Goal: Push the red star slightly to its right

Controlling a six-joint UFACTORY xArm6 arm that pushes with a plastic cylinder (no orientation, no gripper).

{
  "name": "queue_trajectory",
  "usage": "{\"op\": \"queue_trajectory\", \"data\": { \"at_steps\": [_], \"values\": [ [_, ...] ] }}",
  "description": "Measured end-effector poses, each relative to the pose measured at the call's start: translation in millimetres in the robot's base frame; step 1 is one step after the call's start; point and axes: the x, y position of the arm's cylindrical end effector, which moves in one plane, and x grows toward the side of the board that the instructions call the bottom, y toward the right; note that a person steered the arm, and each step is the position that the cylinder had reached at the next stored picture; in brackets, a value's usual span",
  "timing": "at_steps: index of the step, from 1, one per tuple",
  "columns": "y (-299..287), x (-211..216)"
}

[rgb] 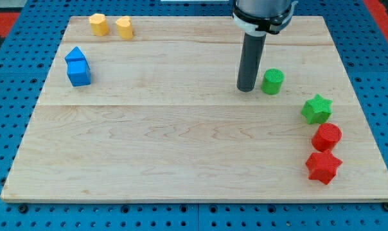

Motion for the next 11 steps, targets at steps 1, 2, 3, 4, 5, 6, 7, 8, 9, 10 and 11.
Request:
{"op": "queue_trajectory", "data": {
  "at_steps": [1,2,3,4,5,6,7,8,9,10,11],
  "values": [
    [10,-11],
    [54,-11],
    [86,-11],
    [93,-10],
    [39,1],
    [12,40],
    [30,90],
    [59,129],
    [60,149],
    [61,162],
    [82,163]
  ]
}}
